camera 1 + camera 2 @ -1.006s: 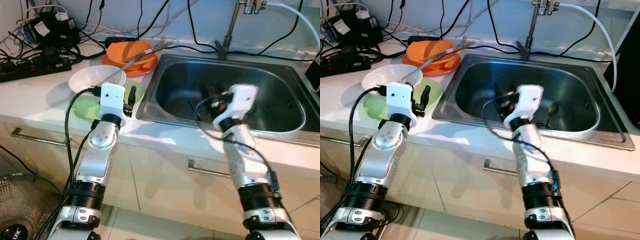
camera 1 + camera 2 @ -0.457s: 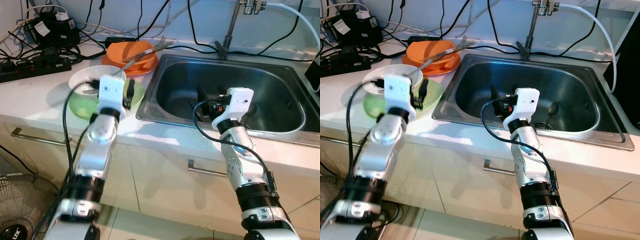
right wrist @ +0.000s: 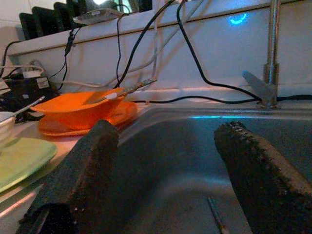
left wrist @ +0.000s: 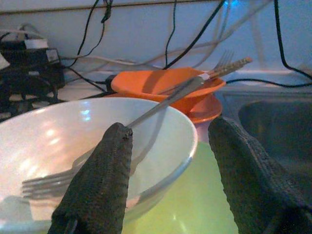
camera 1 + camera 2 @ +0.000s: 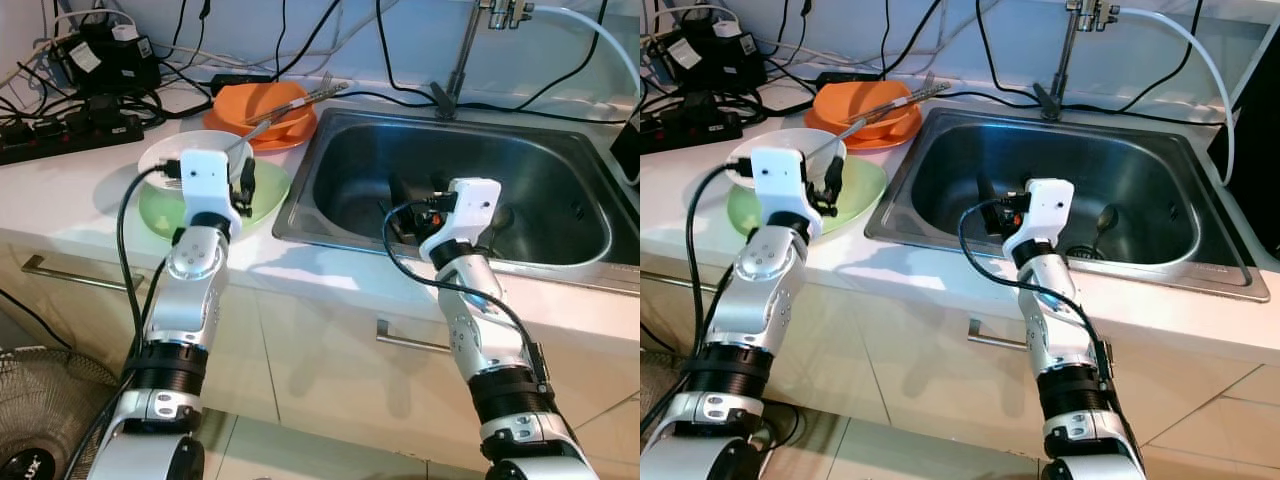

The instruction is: Kitchen organization

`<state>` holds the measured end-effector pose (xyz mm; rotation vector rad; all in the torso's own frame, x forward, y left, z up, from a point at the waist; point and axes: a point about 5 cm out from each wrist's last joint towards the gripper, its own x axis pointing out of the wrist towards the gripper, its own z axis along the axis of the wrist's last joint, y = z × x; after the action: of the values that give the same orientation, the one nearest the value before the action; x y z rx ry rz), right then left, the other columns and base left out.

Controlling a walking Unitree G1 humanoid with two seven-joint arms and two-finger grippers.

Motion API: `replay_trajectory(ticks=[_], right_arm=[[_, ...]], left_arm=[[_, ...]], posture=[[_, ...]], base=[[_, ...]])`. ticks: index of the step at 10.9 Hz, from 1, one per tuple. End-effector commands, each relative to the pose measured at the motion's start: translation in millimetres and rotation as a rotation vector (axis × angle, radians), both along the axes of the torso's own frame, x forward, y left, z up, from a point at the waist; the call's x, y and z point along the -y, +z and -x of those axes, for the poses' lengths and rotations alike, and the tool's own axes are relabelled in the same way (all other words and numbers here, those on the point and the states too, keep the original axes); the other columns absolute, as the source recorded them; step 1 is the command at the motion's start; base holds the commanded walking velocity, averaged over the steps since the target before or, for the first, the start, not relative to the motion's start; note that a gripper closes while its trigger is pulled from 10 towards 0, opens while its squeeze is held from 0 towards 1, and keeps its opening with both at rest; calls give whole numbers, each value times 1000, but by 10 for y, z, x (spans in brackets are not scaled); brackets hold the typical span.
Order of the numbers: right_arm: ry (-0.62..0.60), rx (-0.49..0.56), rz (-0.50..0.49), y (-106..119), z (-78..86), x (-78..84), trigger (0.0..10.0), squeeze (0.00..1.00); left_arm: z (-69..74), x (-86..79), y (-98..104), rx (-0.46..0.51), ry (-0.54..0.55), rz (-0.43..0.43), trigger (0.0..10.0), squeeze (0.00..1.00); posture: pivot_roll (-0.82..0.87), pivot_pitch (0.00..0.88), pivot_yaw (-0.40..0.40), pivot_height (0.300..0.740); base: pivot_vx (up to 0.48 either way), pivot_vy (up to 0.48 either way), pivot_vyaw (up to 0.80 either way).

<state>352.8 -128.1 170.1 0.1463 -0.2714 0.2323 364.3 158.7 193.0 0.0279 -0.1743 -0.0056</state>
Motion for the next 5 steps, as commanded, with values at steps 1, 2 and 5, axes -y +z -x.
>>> replay_trajectory(ticks=[1,2,5], right_arm=[[0,15,-1,55,-27,-3,10000,0],[0,15,-2,52,-26,-4,10000,0],[4,10,-8,50,-36,-18,10000,0]], left_arm=[[22,-63,-62,-35,25,29,10000,0],[44,-88,-65,-40,31,39,10000,0],[114,-260,-38,-43,85,32,10000,0]], posture=[[156,18,2,740],[159,16,2,740],[162,16,0,740]], base=[[0,0,0],[0,0,0],[0,0,0]])
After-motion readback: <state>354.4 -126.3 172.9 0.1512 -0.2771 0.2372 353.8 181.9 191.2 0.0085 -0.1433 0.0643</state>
